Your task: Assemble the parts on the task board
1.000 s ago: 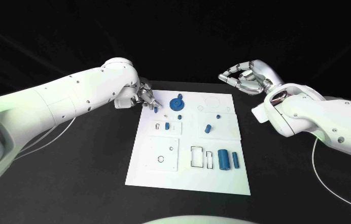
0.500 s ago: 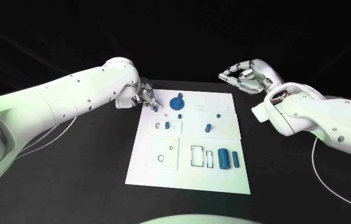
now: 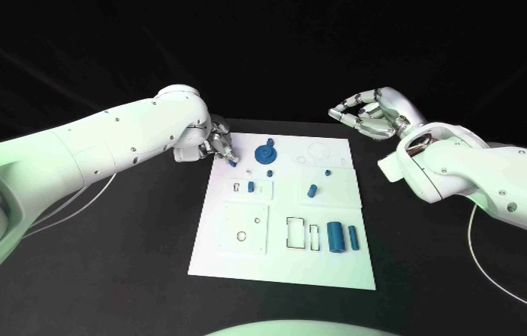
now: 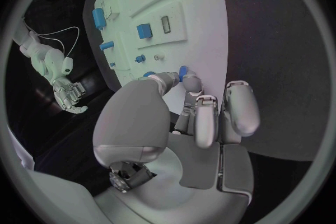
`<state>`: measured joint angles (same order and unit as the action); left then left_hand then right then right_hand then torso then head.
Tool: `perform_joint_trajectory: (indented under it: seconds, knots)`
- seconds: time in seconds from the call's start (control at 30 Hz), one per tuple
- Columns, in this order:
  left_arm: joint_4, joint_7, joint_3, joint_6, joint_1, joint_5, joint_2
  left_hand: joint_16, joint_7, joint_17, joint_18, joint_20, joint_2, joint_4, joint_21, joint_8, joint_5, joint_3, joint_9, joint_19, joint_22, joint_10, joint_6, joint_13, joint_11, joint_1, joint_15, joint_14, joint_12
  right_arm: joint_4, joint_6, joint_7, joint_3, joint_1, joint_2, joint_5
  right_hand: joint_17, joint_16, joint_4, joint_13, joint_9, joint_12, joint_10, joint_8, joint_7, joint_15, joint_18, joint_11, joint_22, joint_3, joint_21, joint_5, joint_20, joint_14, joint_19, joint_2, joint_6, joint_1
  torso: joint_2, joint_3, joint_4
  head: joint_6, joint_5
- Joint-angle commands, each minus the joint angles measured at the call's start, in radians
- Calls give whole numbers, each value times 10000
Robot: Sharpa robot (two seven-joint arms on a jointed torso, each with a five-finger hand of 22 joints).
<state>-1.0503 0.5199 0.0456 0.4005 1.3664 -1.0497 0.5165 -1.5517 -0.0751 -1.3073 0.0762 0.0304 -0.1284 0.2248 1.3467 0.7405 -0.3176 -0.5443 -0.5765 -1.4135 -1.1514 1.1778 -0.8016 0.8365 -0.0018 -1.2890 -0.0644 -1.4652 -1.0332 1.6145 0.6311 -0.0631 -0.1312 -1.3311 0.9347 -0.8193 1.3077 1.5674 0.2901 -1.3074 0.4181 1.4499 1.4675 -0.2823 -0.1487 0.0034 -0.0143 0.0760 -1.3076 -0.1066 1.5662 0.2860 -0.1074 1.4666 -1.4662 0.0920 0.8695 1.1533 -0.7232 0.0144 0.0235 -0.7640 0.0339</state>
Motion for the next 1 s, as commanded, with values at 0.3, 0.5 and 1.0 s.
perform_joint_trajectory:
  seconds: [0.3,0.5,1.0]
  knots:
    - [-388,-132,-2,-486,-2,774,317,-5,-28,-2317,76,17,-109,-1085,68,460,-3,-1906,-453,11,-55,215,126,170,18,170,9,-959,-267,-15,-120,-93,0,7,3,-38,2631,34,5,-1672,8,-40,107,-53,-1,-77,143,-88,-2632,66,46,96,75,1042,-1046,3,-54,99,7,1,5,6,6]
    - [-1504,-146,-9,-972,-1,1430,1049,10,3,-2290,73,13,-164,-1163,84,565,-12,-2099,-491,-3,-83,377,84,339,-9,346,-12,-952,-439,-19,-120,-92,0,12,39,-32,2631,34,5,-1672,8,-40,107,-53,-1,-77,143,-88,-2632,66,46,96,75,1042,-1046,3,-54,99,36,-8,42,-13,34]
    - [-3795,-393,-12,-2064,-368,705,2362,-8,107,-2318,28,-55,-432,-1484,233,838,-71,-2766,-537,-121,-337,765,-56,767,-110,830,-100,-964,-844,-36,-145,-100,-2,73,58,-8,2631,34,8,-1666,8,-48,101,-58,0,-77,143,-89,-2632,78,46,123,76,1042,-1046,2,-52,104,107,10,90,-100,73]
